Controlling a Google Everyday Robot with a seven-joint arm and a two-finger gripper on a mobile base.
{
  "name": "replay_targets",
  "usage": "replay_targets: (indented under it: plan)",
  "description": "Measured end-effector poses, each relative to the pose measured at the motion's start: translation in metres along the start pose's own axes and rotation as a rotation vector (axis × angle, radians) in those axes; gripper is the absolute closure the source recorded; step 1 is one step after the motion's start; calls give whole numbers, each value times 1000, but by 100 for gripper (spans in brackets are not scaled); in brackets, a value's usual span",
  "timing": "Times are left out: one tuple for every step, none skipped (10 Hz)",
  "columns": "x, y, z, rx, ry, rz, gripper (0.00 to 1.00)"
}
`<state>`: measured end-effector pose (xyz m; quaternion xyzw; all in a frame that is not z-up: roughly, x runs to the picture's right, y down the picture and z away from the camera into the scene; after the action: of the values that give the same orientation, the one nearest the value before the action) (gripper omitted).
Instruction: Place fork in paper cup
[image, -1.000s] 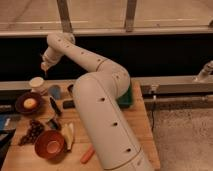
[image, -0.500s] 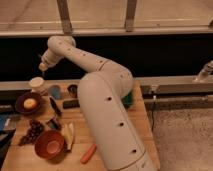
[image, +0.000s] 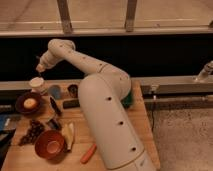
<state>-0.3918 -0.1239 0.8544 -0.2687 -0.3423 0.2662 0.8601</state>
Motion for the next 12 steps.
replay_targets:
  plan:
    - [-2,2,4,-12,-7,-4,100]
    - [-2,4,9,-26,-11,-6,100]
    - [-2,6,14,-39,-12,-6,100]
    - [0,7,21,-52,-13,-5,100]
    - [2,7,27,-63,-7,-4,100]
    - [7,7,33,-73,0,-2,100]
    - [11,6,38,-81,5,2,100]
    - [17,4,44,-89,11,8,100]
    - [20,3,47,-93,13,12,100]
    - [23,2,50,-97,16,17,100]
    - [27,2,52,-101,19,22,100]
    - [30,2,54,-107,22,28,100]
